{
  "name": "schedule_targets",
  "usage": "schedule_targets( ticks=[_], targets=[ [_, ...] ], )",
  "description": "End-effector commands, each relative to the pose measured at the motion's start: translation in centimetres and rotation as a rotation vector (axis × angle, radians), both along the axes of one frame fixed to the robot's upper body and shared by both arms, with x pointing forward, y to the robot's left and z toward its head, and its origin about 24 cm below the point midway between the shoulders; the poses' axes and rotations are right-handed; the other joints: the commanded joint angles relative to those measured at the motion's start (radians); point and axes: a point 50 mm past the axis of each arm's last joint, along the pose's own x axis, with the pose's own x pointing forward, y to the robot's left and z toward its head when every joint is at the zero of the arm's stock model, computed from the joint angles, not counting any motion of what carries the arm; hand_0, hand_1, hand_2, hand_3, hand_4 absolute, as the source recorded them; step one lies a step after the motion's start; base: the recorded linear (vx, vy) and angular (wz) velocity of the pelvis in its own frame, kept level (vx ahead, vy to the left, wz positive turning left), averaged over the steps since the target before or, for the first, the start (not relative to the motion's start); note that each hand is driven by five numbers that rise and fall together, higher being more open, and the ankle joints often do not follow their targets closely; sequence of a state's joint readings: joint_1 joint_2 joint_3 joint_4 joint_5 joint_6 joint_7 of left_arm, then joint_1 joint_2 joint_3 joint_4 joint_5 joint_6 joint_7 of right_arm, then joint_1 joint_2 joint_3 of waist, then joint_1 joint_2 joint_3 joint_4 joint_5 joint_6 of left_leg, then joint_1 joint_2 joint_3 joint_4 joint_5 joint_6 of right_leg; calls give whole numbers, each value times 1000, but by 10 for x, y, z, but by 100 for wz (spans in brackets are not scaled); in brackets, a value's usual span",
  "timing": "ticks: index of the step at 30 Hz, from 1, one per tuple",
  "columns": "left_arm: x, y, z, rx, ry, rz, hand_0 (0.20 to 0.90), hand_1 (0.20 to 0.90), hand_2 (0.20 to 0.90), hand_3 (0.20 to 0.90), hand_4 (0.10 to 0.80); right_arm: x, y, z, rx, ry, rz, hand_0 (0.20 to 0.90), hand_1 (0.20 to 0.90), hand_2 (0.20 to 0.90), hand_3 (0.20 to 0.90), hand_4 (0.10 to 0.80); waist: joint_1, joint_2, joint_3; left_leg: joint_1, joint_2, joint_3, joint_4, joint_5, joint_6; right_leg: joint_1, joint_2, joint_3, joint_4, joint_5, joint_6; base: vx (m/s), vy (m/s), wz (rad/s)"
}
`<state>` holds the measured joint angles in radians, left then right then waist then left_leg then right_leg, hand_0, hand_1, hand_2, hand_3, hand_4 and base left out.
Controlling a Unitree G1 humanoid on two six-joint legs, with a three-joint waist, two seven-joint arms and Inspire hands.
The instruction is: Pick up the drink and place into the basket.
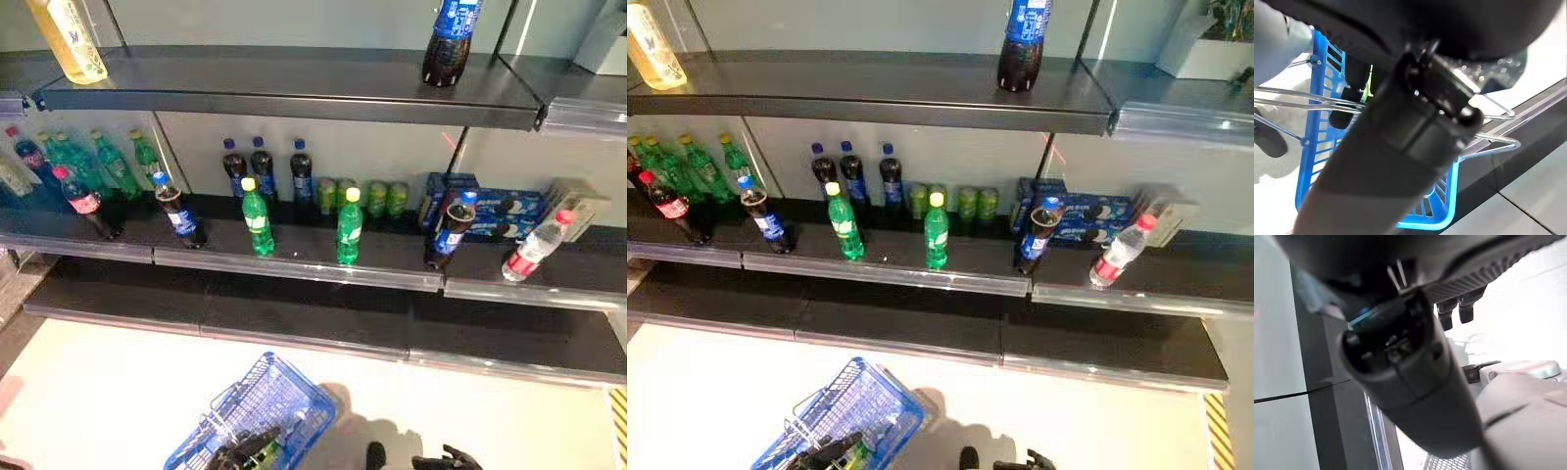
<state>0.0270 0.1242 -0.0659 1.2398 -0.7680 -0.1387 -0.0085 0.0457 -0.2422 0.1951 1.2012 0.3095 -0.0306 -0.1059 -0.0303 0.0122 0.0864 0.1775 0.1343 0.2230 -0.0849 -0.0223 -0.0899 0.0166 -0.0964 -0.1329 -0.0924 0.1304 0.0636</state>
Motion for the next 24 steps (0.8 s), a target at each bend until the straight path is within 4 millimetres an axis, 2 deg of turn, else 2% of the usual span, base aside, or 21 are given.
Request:
schedule_targets(
  ticks=[1, 11, 16, 18, 21, 22, 24],
  targets=[
    [26, 23, 12, 93, -117, -41, 300, 300, 300, 200, 100, 3, 10, -3, 14, 11, 32, 900, 900, 900, 900, 800, 11, -27, 10, -31, -3, -7, 12, 24, 0, 85, -57, -25, 14, -65, 57, 0, 0, 0],
    [23, 26, 12, 94, -116, -29, 300, 300, 300, 200, 100, 0, 11, -4, 1, 26, 48, 900, 900, 900, 900, 800, 6, -25, 5, -11, -2, 14, 11, 9, 9, 90, -70, -26, 12, -64, 66, 19, 13, 0],
    [25, 27, 13, 95, -120, -36, 300, 300, 300, 200, 100, 12, 12, 1, -74, -44, 176, 900, 900, 900, 900, 800, 6, -25, 6, -7, 0, 17, 13, 6, 9, 92, -73, -25, 14, -64, 69, 6, 2, 0],
    [26, 27, 14, 97, -124, -39, 300, 300, 300, 200, 100, 27, 14, 7, -157, -124, 320, 900, 900, 900, 900, 800, 10, -29, 6, -8, 0, 13, 13, 5, 10, 94, -73, -26, 12, -64, 70, 0, 0, 0],
    [28, 27, 15, 103, -124, -46, 300, 300, 300, 200, 100, 46, 18, 16, -196, -204, 414, 900, 900, 900, 900, 800, 13, -37, 7, -8, -1, 7, 12, 5, 10, 95, -74, -28, 11, -62, 73, -2, -16, 0],
    [31, 29, 16, 108, -128, -53, 300, 300, 300, 200, 100, 66, 21, 27, -219, -280, 470, 900, 900, 900, 900, 800, 17, -44, 10, -10, 0, 4, 14, 5, 9, 95, -75, -31, 12, -60, 75, -11, -47, 1],
    [33, 30, 18, 111, -133, -56, 300, 300, 300, 200, 100, 80, 23, 37, -236, -342, 493, 900, 900, 900, 900, 800, 19, -49, 12, -11, 2, 2, 15, 6, 9, 95, -75, -33, 11, -60, 76, -14, -50, 2]
  ],
)
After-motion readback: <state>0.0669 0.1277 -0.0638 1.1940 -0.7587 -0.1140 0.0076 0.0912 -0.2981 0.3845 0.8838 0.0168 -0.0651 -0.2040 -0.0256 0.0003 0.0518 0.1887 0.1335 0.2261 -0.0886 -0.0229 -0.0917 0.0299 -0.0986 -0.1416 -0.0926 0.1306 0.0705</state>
